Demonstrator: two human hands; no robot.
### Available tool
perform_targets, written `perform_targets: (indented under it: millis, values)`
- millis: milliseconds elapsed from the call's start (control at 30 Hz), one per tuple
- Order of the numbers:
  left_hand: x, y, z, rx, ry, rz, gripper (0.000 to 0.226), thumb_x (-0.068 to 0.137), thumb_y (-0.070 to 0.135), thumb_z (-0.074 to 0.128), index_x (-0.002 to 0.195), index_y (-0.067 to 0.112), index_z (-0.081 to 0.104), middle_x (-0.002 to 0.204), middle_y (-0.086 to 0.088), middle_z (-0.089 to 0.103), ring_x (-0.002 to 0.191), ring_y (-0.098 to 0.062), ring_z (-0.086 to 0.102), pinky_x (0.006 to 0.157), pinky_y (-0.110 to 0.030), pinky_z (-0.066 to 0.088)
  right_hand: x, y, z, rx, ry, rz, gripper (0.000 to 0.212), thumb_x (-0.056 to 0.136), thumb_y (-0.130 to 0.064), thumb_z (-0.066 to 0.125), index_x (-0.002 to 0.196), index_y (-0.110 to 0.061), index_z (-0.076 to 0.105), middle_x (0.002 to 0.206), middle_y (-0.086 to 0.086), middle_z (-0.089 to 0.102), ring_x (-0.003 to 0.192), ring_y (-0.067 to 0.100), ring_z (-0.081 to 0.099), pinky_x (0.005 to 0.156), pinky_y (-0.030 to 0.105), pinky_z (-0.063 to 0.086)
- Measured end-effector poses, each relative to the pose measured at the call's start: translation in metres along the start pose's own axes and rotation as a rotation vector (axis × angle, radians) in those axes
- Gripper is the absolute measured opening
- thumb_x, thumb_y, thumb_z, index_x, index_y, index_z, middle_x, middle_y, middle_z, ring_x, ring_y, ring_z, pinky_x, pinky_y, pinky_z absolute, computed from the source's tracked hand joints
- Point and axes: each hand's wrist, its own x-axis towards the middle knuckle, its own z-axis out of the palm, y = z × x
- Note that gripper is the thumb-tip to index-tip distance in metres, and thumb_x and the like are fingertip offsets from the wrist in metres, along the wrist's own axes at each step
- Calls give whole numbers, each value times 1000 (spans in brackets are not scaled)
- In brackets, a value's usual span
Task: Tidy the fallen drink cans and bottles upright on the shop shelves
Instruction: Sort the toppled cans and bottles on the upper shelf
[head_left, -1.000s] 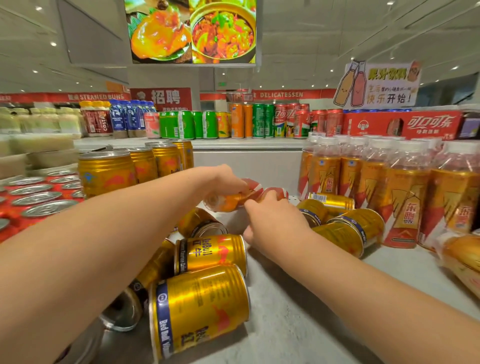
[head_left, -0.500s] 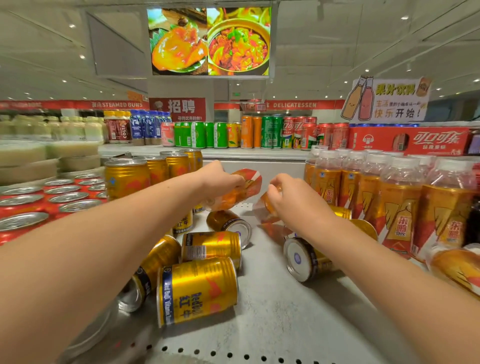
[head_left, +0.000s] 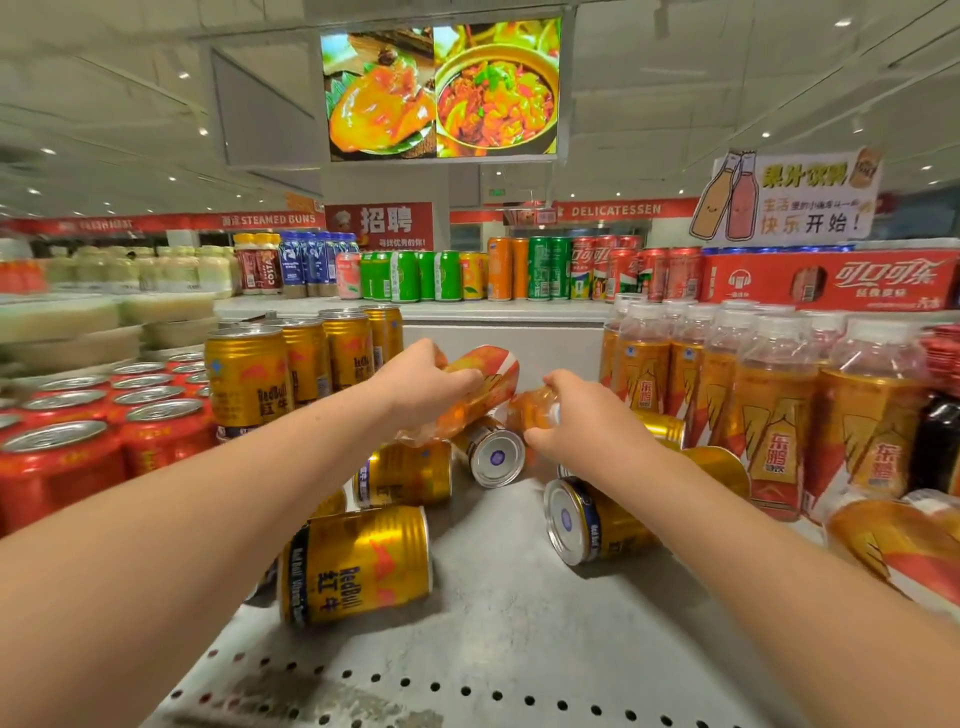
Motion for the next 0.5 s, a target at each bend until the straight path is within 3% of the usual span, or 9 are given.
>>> perform_targets:
  millis: [133,300,433,500]
  values:
    - [-17,3,0,-50,53,20,50,87,62,62,120,30,44,88,7,57,70,-13,65,44,-23,54,-7,6,3,118,86,-5,59,91,-32,64,145,-20,45,134,9,60,116,27,59,92,38,53]
    - [-41,22,-9,-203,113,56,52,88,60,64,125,27,48,96,-1,68,78,-20,74,67,-40,64,-17,4,-14,253,161,-48,59,88,-35,67,143,-22,48,129,4,62,102,17,58,79,29,47]
    - [-75,37,-23,-341,133,7,51,88,59,67,124,27,51,106,-4,70,82,-20,74,49,-29,56,-39,7,-34,308,241,-83,61,89,-36,69,145,-22,47,135,1,60,115,18,59,80,23,40]
    - [-98,42,-26,-362,128,-1,50,88,60,67,124,28,52,106,-2,69,83,-19,73,48,-28,54,-57,12,-41,305,272,-94,63,90,-36,69,147,-22,46,139,-1,57,117,13,55,79,17,39]
